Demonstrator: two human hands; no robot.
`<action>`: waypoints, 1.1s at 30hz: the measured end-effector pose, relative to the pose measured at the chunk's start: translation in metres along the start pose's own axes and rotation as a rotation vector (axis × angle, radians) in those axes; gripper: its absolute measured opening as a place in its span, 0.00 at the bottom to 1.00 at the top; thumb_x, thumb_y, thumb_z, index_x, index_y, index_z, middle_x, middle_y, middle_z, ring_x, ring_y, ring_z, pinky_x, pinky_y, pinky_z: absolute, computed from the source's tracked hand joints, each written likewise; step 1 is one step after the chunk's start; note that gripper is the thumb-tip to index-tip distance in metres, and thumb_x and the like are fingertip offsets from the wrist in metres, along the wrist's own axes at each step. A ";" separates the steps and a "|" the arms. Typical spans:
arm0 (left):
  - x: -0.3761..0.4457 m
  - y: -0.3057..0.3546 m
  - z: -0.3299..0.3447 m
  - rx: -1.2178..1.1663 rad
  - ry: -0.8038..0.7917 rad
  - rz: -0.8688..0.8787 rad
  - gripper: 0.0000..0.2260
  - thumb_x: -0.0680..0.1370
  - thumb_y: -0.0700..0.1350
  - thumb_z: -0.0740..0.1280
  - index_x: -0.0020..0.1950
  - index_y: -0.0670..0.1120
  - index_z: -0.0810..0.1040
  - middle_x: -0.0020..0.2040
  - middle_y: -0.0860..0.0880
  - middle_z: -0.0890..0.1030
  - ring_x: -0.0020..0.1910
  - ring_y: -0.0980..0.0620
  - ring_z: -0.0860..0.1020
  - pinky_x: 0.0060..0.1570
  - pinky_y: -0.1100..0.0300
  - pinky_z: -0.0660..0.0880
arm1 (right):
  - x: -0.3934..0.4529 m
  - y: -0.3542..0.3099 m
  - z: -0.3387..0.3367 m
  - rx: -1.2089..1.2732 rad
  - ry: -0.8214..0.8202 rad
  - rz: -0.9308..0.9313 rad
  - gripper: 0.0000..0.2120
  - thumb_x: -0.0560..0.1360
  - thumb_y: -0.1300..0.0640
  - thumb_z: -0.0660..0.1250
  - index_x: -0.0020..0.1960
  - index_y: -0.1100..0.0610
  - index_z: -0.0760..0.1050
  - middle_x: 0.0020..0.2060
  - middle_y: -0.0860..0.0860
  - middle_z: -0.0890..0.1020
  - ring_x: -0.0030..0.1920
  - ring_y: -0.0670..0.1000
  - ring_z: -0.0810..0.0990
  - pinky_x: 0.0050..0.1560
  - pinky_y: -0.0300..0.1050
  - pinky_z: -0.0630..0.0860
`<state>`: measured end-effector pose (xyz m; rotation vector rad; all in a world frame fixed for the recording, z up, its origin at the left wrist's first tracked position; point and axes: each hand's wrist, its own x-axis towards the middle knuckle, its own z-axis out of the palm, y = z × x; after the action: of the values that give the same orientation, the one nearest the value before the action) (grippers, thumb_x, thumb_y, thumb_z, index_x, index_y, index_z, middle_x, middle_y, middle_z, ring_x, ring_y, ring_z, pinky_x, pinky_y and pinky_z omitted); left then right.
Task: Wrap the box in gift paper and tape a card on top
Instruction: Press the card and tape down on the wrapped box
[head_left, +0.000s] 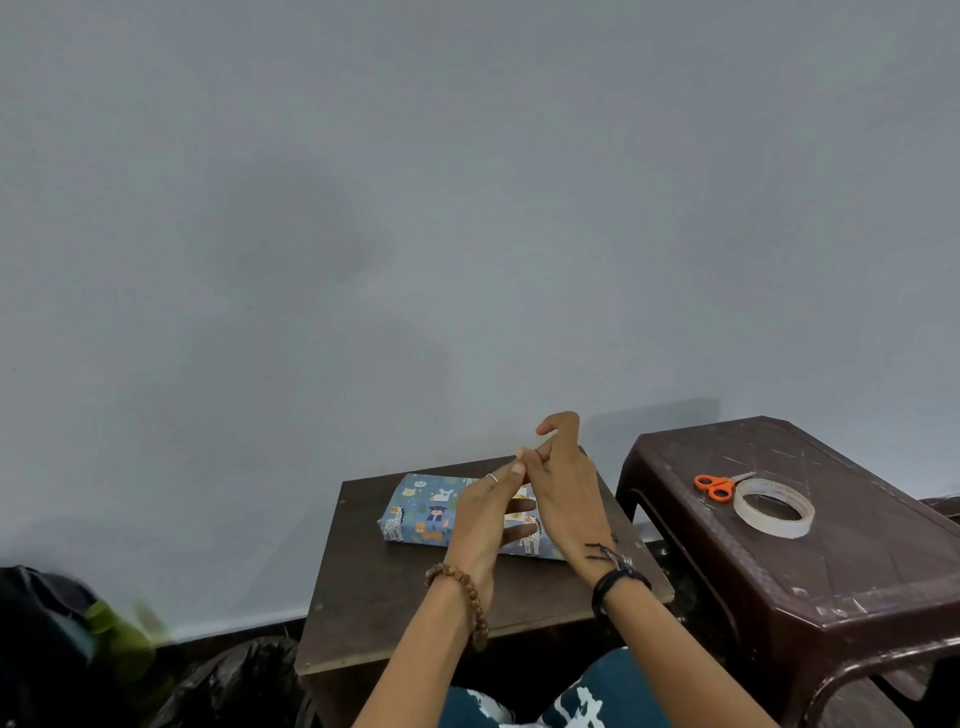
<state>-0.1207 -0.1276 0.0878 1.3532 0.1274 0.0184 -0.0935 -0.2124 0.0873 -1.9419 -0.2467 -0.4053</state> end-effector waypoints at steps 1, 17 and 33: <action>0.001 -0.001 -0.003 0.023 0.005 0.008 0.12 0.79 0.48 0.62 0.58 0.45 0.79 0.51 0.49 0.81 0.47 0.51 0.77 0.45 0.58 0.77 | 0.002 0.001 -0.002 0.054 0.017 0.026 0.12 0.76 0.64 0.64 0.54 0.56 0.63 0.30 0.50 0.74 0.32 0.46 0.74 0.33 0.29 0.69; 0.018 -0.020 -0.020 0.218 0.092 0.087 0.10 0.76 0.36 0.66 0.56 0.41 0.79 0.46 0.46 0.82 0.43 0.55 0.80 0.42 0.66 0.78 | 0.000 0.009 -0.003 0.338 -0.084 0.113 0.12 0.75 0.69 0.64 0.57 0.60 0.71 0.38 0.59 0.84 0.37 0.47 0.83 0.34 0.28 0.74; 0.009 -0.006 -0.024 0.339 0.232 0.376 0.06 0.73 0.35 0.69 0.48 0.40 0.83 0.37 0.54 0.81 0.35 0.69 0.79 0.34 0.74 0.73 | 0.004 0.009 0.001 0.668 -0.153 0.323 0.16 0.70 0.64 0.72 0.52 0.57 0.69 0.38 0.57 0.82 0.36 0.50 0.79 0.39 0.37 0.77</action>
<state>-0.1141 -0.1052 0.0764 1.6954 0.0709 0.4893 -0.0863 -0.2147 0.0807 -1.3188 -0.1370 0.0469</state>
